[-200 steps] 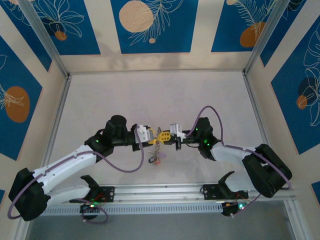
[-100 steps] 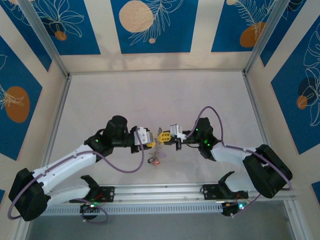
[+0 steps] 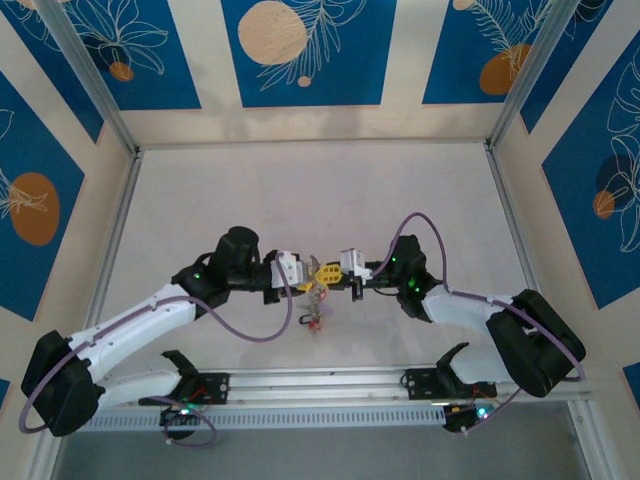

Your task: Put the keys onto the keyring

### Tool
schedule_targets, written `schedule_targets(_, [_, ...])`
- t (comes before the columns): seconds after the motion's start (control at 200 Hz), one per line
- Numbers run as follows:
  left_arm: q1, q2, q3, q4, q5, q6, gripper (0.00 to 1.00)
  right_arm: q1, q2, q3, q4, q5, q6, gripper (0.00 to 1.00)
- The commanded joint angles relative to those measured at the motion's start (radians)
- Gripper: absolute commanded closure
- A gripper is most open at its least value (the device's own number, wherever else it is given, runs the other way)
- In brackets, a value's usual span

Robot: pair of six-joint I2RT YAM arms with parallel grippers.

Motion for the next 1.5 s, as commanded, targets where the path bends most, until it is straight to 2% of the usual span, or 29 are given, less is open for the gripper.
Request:
schedule_targets(0.0, [0.006,0.01,0.028,0.048,0.053,-0.041,0.76,0.008,-0.031,-0.001,0.026,-0.002,-0.019,1.0])
schedule_targets(0.145, [0.006,0.022,0.024,0.064,0.055,-0.064,0.8,0.009,-0.031,0.001,0.026,-0.002,-0.021,1.0])
schedule_targets(0.265, [0.006,0.021,0.023,0.063,0.017,-0.059,0.95,0.01,-0.033,-0.001,0.026,-0.002,-0.023,1.0])
schedule_targets(0.34, [0.006,0.017,0.033,0.031,0.002,-0.032,1.0,0.01,-0.035,-0.001,0.02,0.001,-0.028,1.0])
schedule_targets(0.475, [0.006,0.021,0.087,-0.089,-0.037,0.038,1.0,0.012,-0.056,0.006,-0.073,0.025,-0.074,1.0])
schedule_targets(0.595, [-0.006,0.043,0.183,-0.278,-0.12,0.138,1.0,0.014,-0.096,0.021,-0.183,0.06,-0.108,0.9])
schedule_targets(0.68, [-0.025,0.066,0.254,-0.4,-0.192,0.192,1.0,0.019,-0.117,0.035,-0.253,0.083,-0.137,0.77])
schedule_targets(0.92, [-0.101,0.176,0.44,-0.658,-0.313,0.294,1.0,0.031,-0.083,0.055,-0.245,0.089,-0.105,0.69])
schedule_targets(1.13, [-0.13,0.206,0.509,-0.698,-0.302,0.286,1.0,0.038,-0.054,0.061,-0.198,0.084,-0.052,0.67])
schedule_targets(1.41, [-0.144,0.211,0.528,-0.687,-0.298,0.263,1.0,0.061,-0.047,0.058,-0.176,0.083,-0.03,0.7])
schedule_targets(1.495, [-0.144,0.218,0.529,-0.69,-0.282,0.259,1.0,0.065,-0.044,0.056,-0.163,0.091,-0.024,0.73])
